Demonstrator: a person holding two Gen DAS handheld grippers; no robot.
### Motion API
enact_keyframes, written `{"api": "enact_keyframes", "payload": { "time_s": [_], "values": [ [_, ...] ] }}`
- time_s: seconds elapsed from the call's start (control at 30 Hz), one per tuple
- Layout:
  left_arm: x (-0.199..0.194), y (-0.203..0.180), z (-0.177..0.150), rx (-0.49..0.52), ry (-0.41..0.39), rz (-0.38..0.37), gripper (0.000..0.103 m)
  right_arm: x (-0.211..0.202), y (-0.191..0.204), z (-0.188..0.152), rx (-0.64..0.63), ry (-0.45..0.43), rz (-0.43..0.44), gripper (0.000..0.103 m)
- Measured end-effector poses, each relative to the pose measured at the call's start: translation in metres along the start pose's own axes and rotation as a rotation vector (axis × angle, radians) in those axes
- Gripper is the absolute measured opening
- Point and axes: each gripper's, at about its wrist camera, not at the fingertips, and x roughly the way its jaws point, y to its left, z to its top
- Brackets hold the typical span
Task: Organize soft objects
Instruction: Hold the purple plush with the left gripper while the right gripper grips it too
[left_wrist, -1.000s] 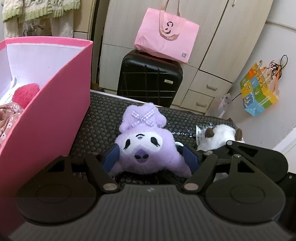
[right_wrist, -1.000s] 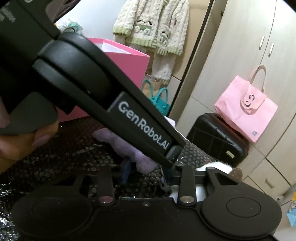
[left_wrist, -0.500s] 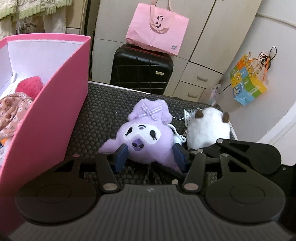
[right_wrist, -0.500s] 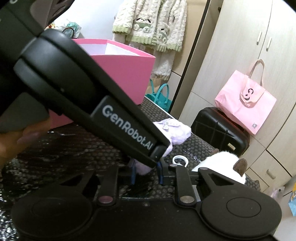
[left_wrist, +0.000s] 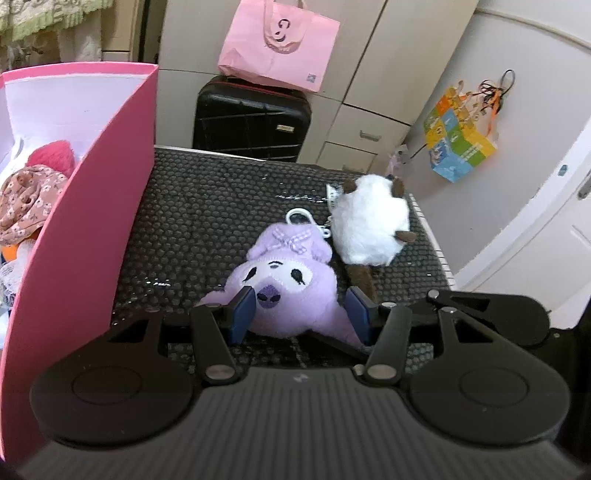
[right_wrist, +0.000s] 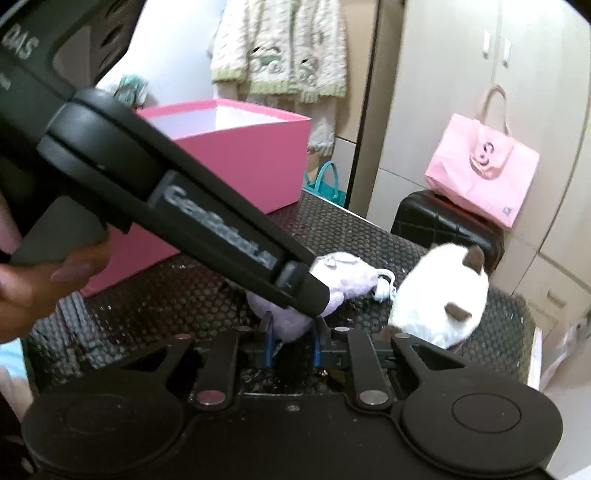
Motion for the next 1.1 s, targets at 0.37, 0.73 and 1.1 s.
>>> {"api": "enact_keyframes", "payload": {
  "time_s": [0.37, 0.73, 1.1],
  "values": [
    [0.008, 0.002, -0.004, 0.072, 0.001, -0.042, 0.062, -0.019, -0.023, -0.022, 0.077, 0.023, -0.022, 0.027],
    [0.020, 0.003, -0.013, 0.095, -0.002, -0.072, 0.061, 0.004, -0.001, -0.013, -0.133, -0.001, -0.032, 0.069],
    [0.021, 0.007, -0.015, 0.089, 0.016, -0.088, 0.062, 0.018, -0.006, -0.012, -0.013, 0.017, -0.009, 0.064]
  ]
}}
